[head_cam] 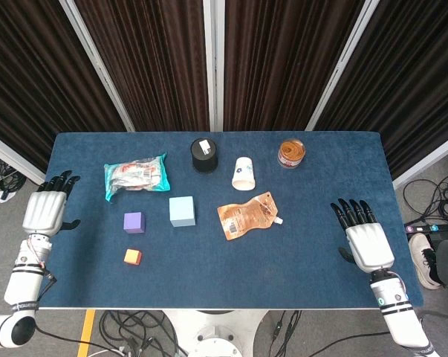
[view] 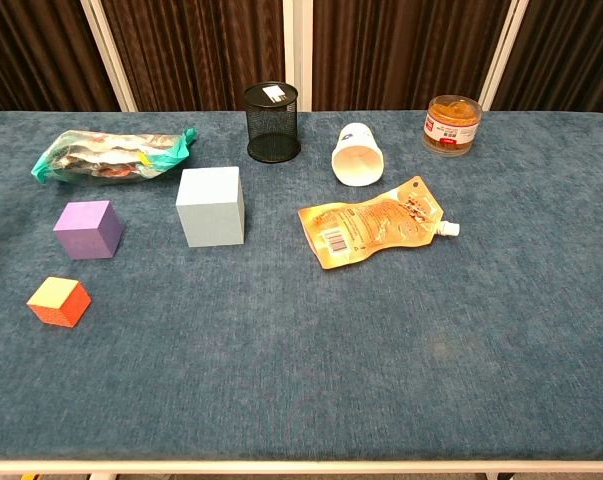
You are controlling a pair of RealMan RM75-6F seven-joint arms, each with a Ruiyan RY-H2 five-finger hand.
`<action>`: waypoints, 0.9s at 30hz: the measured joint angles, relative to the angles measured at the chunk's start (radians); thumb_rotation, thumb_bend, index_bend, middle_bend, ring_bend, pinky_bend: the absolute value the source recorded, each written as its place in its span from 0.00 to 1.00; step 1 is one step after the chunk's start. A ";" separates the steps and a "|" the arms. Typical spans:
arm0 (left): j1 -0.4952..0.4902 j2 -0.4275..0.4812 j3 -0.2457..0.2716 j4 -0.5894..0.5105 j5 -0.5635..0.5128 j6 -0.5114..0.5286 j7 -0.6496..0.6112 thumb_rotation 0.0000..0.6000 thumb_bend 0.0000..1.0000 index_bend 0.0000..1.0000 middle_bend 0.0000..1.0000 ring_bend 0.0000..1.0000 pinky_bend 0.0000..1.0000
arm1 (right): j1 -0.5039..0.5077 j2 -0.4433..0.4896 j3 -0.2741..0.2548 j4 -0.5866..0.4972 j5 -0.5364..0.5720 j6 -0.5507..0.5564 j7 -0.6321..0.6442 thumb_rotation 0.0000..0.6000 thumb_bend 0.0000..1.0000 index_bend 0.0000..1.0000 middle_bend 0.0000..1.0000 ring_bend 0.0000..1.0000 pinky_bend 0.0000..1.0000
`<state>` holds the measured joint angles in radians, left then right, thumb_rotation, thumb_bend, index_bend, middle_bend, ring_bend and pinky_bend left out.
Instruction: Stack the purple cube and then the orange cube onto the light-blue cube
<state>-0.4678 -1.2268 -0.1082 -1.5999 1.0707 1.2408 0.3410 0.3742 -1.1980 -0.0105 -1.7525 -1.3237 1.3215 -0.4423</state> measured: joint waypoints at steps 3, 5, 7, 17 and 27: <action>0.002 -0.006 -0.004 0.003 -0.001 -0.005 0.000 1.00 0.04 0.21 0.21 0.17 0.24 | 0.000 -0.001 0.007 -0.001 0.000 -0.012 -0.002 1.00 0.12 0.00 0.03 0.00 0.00; 0.005 -0.008 -0.007 -0.002 0.003 -0.005 -0.004 1.00 0.04 0.21 0.21 0.17 0.24 | -0.001 0.001 0.013 -0.004 -0.002 -0.013 0.000 1.00 0.12 0.00 0.03 0.00 0.00; 0.006 -0.007 -0.009 -0.009 0.006 -0.005 -0.007 1.00 0.04 0.21 0.22 0.17 0.24 | -0.002 0.006 0.017 -0.014 -0.003 -0.015 0.007 1.00 0.12 0.00 0.03 0.00 0.00; 0.002 0.034 -0.001 -0.101 0.012 -0.073 -0.014 1.00 0.04 0.21 0.28 0.20 0.31 | 0.019 0.046 0.066 -0.106 0.062 -0.071 0.012 1.00 0.12 0.00 0.04 0.00 0.00; -0.036 0.011 0.026 -0.140 -0.003 -0.149 0.055 1.00 0.05 0.24 0.31 0.23 0.33 | 0.056 0.052 0.118 -0.195 0.086 -0.088 -0.027 1.00 0.12 0.00 0.06 0.00 0.00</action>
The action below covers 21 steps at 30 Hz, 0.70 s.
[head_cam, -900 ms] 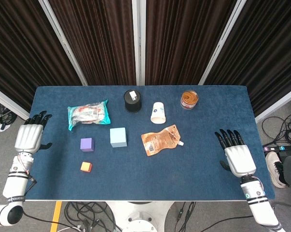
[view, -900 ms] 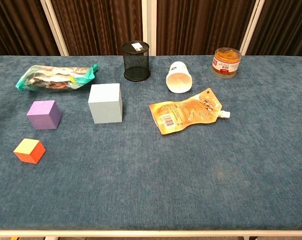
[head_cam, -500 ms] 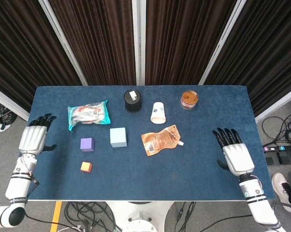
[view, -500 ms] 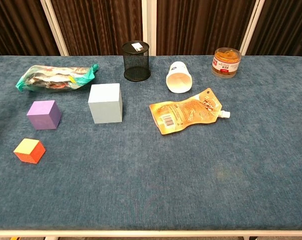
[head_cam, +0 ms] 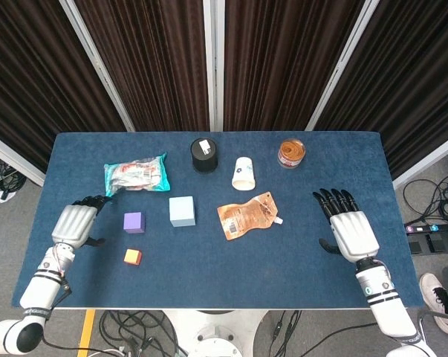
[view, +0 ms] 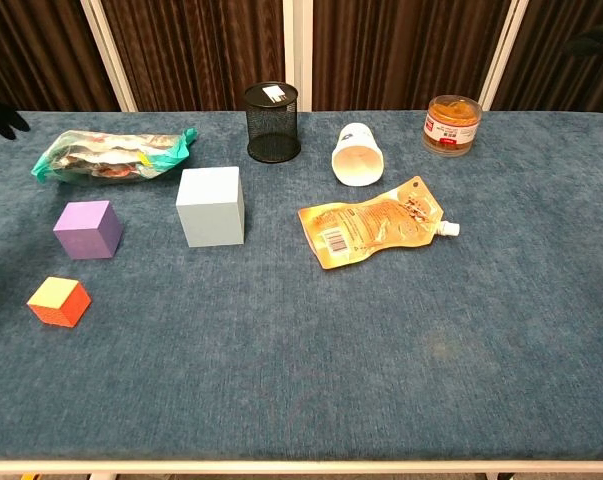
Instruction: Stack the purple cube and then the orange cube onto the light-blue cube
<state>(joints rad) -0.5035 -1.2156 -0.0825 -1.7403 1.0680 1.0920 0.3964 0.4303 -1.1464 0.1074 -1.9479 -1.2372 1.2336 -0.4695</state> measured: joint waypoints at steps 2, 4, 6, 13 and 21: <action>-0.012 -0.015 -0.002 0.003 0.002 -0.006 0.014 1.00 0.05 0.24 0.31 0.23 0.33 | 0.005 -0.001 0.004 -0.008 0.003 -0.003 -0.005 1.00 0.12 0.00 0.06 0.00 0.00; -0.022 -0.025 -0.007 0.003 -0.005 -0.011 0.027 1.00 0.05 0.25 0.32 0.24 0.34 | 0.007 -0.001 0.005 -0.014 0.008 -0.007 -0.008 1.00 0.12 0.00 0.06 0.00 0.00; -0.033 -0.038 -0.014 -0.002 -0.021 -0.015 0.040 1.00 0.05 0.25 0.32 0.25 0.35 | 0.007 -0.001 0.005 -0.017 0.011 -0.008 -0.007 1.00 0.12 0.00 0.05 0.00 0.00; -0.061 -0.100 -0.030 -0.007 -0.095 -0.017 0.091 1.00 0.06 0.29 0.36 0.29 0.39 | 0.006 0.007 0.009 -0.016 0.025 -0.008 -0.004 1.00 0.12 0.00 0.05 0.00 0.00; -0.086 -0.190 -0.033 0.069 -0.152 -0.013 0.129 1.00 0.07 0.31 0.37 0.29 0.39 | 0.008 0.017 0.012 -0.014 0.043 -0.015 -0.001 1.00 0.12 0.00 0.06 0.00 0.00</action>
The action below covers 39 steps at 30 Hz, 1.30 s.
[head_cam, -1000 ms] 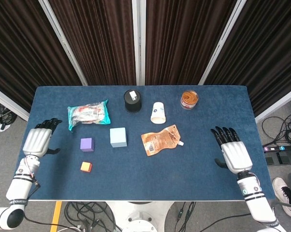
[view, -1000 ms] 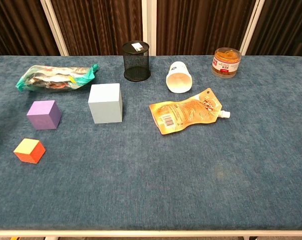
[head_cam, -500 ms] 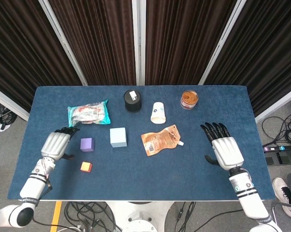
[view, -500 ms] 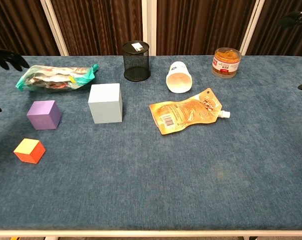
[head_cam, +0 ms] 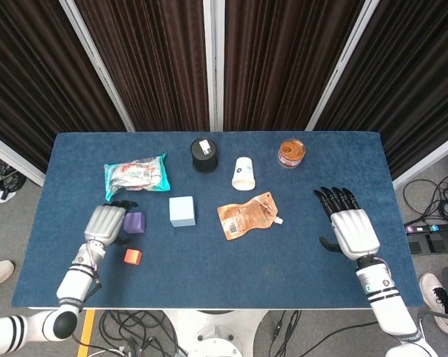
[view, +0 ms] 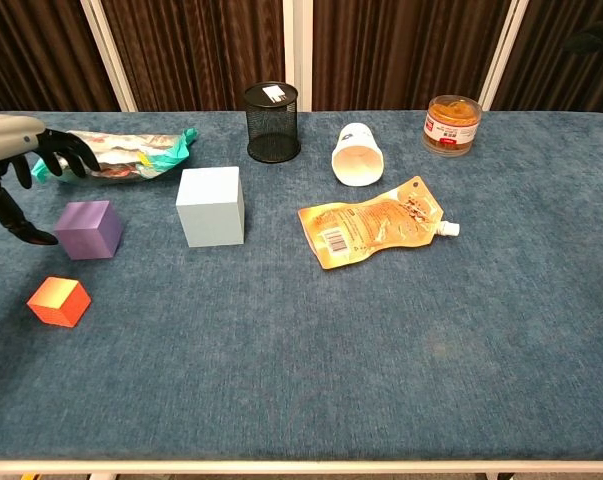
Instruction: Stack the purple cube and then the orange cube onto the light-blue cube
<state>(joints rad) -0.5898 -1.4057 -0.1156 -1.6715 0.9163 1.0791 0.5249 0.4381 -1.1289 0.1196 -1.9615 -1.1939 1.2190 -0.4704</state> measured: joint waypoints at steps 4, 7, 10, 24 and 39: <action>-0.008 -0.028 0.006 0.047 0.009 0.004 0.010 1.00 0.13 0.32 0.39 0.29 0.40 | 0.000 0.000 -0.001 0.005 0.004 -0.002 0.004 1.00 0.12 0.00 0.06 0.00 0.00; -0.011 -0.049 0.013 0.086 0.017 0.003 0.016 1.00 0.16 0.34 0.39 0.30 0.40 | 0.000 -0.001 -0.001 0.009 0.004 -0.002 0.006 1.00 0.12 0.00 0.05 0.00 0.00; -0.014 -0.064 0.016 0.114 0.009 -0.006 0.015 1.00 0.16 0.34 0.40 0.30 0.40 | 0.001 -0.002 -0.001 0.011 0.004 -0.004 0.011 1.00 0.12 0.00 0.05 0.00 0.00; -0.022 -0.094 -0.016 0.158 -0.065 -0.069 -0.055 1.00 0.20 0.40 0.44 0.34 0.45 | 0.009 -0.004 0.000 0.019 0.028 -0.013 -0.001 1.00 0.12 0.00 0.05 0.00 0.00; -0.059 -0.123 -0.047 0.225 -0.111 -0.121 -0.093 1.00 0.27 0.51 0.55 0.42 0.52 | 0.018 -0.014 -0.003 0.022 0.041 -0.014 -0.027 1.00 0.12 0.00 0.05 0.00 0.00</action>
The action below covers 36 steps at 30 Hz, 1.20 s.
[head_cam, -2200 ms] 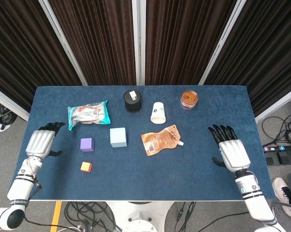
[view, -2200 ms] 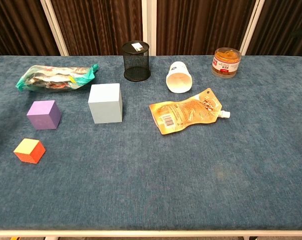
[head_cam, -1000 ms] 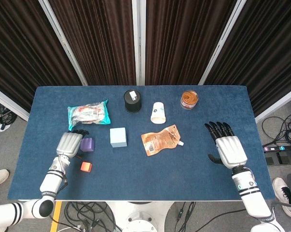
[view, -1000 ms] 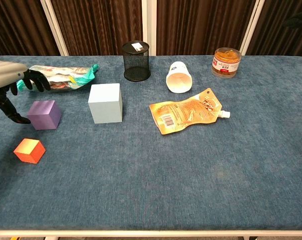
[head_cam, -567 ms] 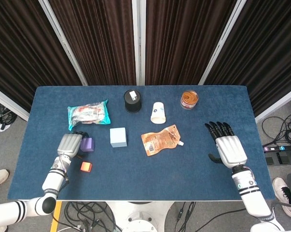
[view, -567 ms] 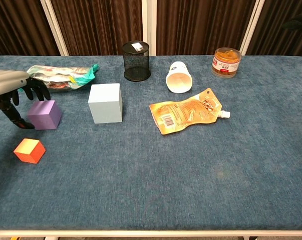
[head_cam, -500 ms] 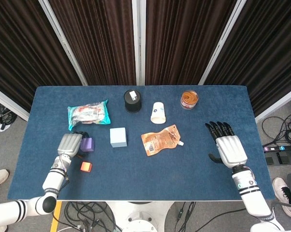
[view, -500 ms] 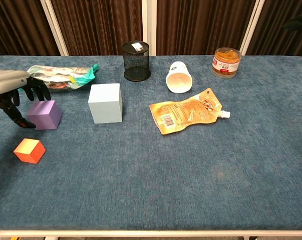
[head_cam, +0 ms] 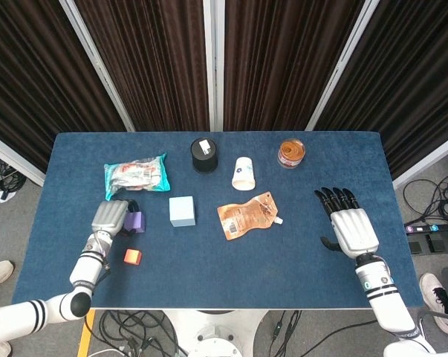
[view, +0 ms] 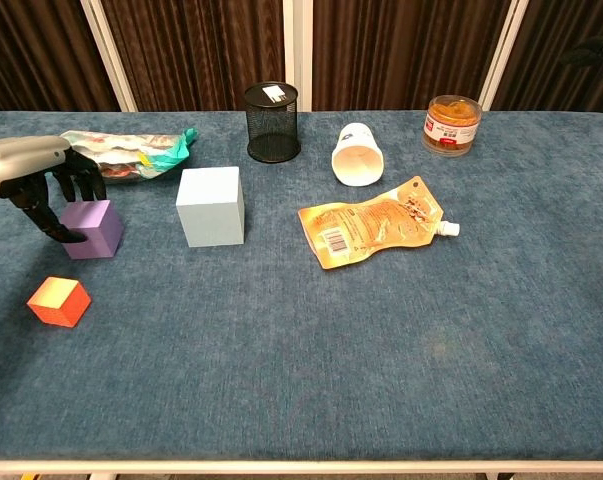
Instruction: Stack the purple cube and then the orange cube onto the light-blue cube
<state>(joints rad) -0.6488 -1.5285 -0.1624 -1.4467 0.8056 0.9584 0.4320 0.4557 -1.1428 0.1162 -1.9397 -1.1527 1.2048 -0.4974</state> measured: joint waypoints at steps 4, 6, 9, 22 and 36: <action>-0.001 -0.021 0.000 0.025 0.011 0.015 -0.006 1.00 0.29 0.58 0.62 0.46 0.56 | -0.001 -0.003 -0.004 -0.001 -0.001 0.003 -0.005 1.00 0.12 0.00 0.05 0.00 0.00; 0.000 -0.027 0.001 0.033 0.016 0.025 -0.008 1.00 0.31 0.59 0.63 0.47 0.57 | -0.002 -0.004 -0.006 -0.001 -0.003 0.005 -0.004 1.00 0.12 0.00 0.05 0.00 0.00; 0.001 -0.026 -0.004 0.031 0.019 0.035 -0.011 1.00 0.31 0.60 0.64 0.47 0.58 | -0.006 -0.004 -0.010 -0.002 -0.007 0.008 -0.001 1.00 0.12 0.00 0.05 0.00 0.00; -0.019 0.161 -0.057 -0.179 -0.065 0.058 0.060 1.00 0.31 0.60 0.64 0.47 0.58 | -0.016 0.007 -0.012 -0.021 -0.032 0.025 0.007 1.00 0.12 0.00 0.05 0.00 0.00; -0.204 0.218 -0.139 -0.300 -0.292 0.023 0.176 1.00 0.31 0.60 0.63 0.47 0.58 | -0.022 0.019 -0.010 -0.038 -0.047 0.035 0.019 1.00 0.12 0.00 0.05 0.00 0.00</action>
<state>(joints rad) -0.8524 -1.3103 -0.3009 -1.7462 0.5135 0.9811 0.6078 0.4335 -1.1239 0.1062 -1.9780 -1.1995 1.2397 -0.4787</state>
